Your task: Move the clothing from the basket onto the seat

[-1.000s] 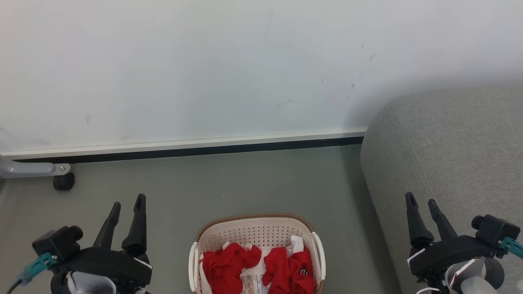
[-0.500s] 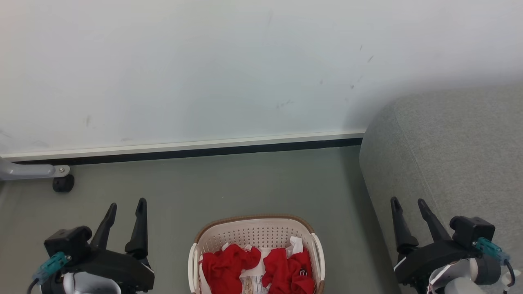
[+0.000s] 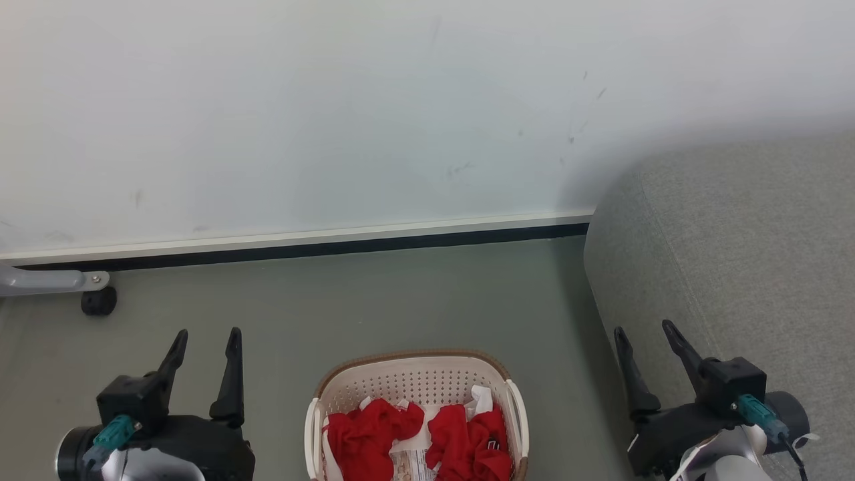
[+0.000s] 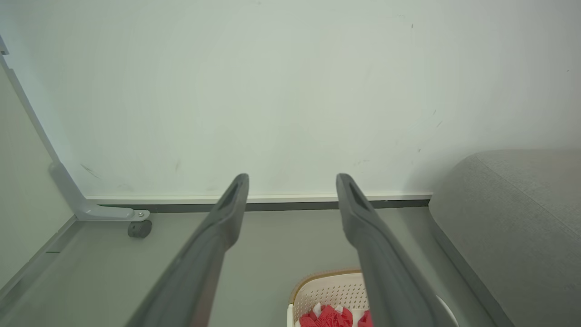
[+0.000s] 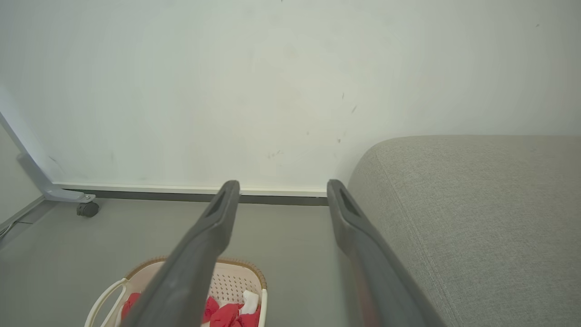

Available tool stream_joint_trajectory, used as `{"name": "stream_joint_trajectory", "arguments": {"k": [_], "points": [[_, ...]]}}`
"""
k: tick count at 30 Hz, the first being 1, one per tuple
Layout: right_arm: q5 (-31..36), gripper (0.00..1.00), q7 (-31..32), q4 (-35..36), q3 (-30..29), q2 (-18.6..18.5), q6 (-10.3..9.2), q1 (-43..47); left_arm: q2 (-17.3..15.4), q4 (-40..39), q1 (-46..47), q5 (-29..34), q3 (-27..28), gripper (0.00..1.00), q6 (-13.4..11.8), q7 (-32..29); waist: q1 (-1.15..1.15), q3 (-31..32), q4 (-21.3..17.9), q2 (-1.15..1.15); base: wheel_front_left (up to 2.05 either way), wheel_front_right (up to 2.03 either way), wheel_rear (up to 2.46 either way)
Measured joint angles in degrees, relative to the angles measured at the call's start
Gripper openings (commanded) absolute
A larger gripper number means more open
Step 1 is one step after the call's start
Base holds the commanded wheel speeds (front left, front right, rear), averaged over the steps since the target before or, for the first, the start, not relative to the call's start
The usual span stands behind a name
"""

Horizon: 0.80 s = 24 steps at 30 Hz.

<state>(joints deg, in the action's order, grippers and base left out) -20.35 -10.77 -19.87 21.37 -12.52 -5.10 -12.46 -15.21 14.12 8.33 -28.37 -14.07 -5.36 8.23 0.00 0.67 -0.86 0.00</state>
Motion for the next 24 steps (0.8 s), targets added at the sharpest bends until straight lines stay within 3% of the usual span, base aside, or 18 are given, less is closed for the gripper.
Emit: {"name": "stream_joint_trajectory", "arguments": {"k": [9,24], "points": [[5.55,1.00,-1.99,-0.40,1.79,-0.31,-1.15,-0.38,-0.62,0.00,0.02,5.06,-1.02,1.00,-1.29,0.46,0.00,-0.23,-0.16,0.00,0.00,0.00,0.00],[4.72,1.00,-2.46,-0.74,1.03,0.20,-1.21,-0.97,-0.26,0.15,0.01,5.11,-0.92,1.00,-1.69,0.10,0.00,-0.45,0.01,0.00,0.00,0.00,0.00]]}}
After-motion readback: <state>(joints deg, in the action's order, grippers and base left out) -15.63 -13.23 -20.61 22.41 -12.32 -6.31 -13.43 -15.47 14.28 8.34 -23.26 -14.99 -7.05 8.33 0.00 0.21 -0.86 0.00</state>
